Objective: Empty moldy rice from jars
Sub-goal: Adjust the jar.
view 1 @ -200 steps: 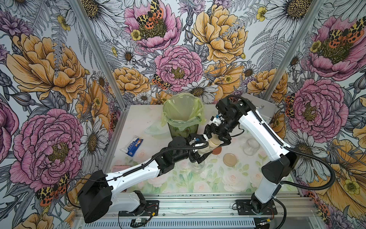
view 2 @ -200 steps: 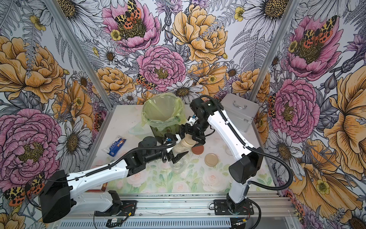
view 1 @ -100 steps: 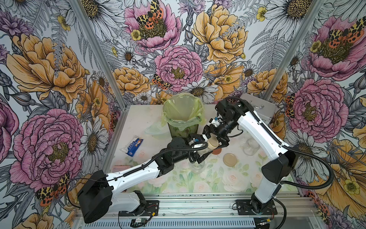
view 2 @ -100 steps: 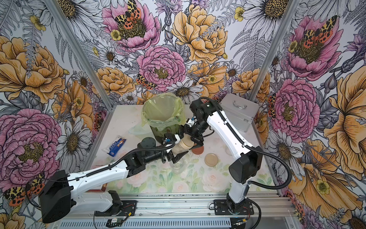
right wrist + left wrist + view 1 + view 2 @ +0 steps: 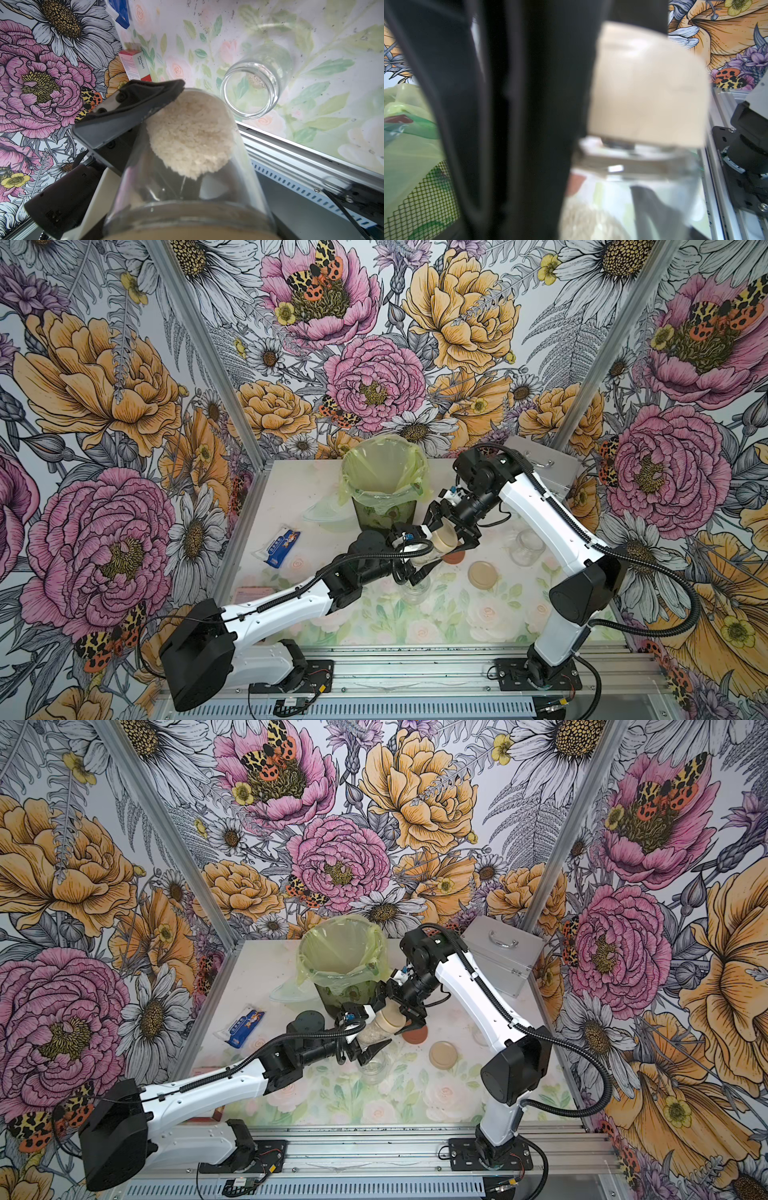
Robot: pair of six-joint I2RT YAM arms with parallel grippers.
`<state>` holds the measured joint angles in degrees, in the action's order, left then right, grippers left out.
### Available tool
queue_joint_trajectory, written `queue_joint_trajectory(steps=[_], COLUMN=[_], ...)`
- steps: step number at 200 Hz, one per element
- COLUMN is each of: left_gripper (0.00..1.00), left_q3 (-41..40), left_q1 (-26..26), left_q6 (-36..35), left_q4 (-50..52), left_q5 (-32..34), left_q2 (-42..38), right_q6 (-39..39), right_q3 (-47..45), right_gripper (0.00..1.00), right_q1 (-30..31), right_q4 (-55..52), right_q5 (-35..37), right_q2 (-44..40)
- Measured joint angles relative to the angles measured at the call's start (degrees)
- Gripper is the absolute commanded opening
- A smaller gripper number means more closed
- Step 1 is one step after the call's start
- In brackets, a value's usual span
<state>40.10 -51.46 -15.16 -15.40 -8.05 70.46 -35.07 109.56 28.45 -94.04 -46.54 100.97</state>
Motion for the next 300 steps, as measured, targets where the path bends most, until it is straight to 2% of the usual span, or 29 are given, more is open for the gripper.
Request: queue_joint_trajectory(steps=[63,84,101,121,147,180,190,220,227,273,300], left_gripper=[0.72,0.58,0.44,0.27,0.17,0.1,0.06,0.05,0.0,0.0,0.0], left_q3=[-0.15,-0.33,-0.48,-0.59,-0.79,-0.81,-0.79,-0.85,-0.87,-0.9,-0.9], left_q1=[0.0,0.0,0.0,0.0,-0.02,-0.07,-0.07,-0.07,-0.07,-0.24,-0.39], left_q6=[-0.44,-0.37,-0.28,-0.11,0.26,0.7,0.83,0.87,0.87,0.44,-0.04], left_q4=[0.61,0.59,0.63,0.87,1.53,2.32,2.32,2.29,2.29,2.27,1.75], left_q5=[-0.22,-0.2,-0.15,0.13,1.36,3.06,3.41,4.02,4.07,4.92,5.62], left_q2=[0.0,-0.31,-0.68,-1.18,-2.25,-3.39,-3.54,-3.69,-3.76,-4.24,-4.31], right_q6=[-0.74,-1.07,-1.31,-1.51,-1.97,-2.91,-3.08,-3.26,-3.26,-3.26,-3.26], right_q3=[-0.57,-0.57,-0.57,-0.59,-0.59,-0.59,-0.59,-0.57,-0.55,0.15,0.94], right_gripper=[0.08,0.08,0.09,0.14,0.26,0.42,0.45,0.53,0.55,0.66,0.8], right_q1=[-0.37,-0.35,-0.35,-0.35,-0.35,-0.31,-0.31,-0.31,-0.28,-0.13,-0.13], right_q4=[0.59,0.87,1.31,1.7,2.97,4.96,5.38,5.97,6.03,6.1,6.03], right_q5=[-0.07,-0.24,-0.37,-0.7,-1.2,-1.73,-1.81,-1.88,-1.9,-1.88,-1.7], right_q2=[0.0,-0.02,-0.04,-0.11,-0.11,-0.33,-0.42,-0.42,-0.42,-0.42,-0.39])
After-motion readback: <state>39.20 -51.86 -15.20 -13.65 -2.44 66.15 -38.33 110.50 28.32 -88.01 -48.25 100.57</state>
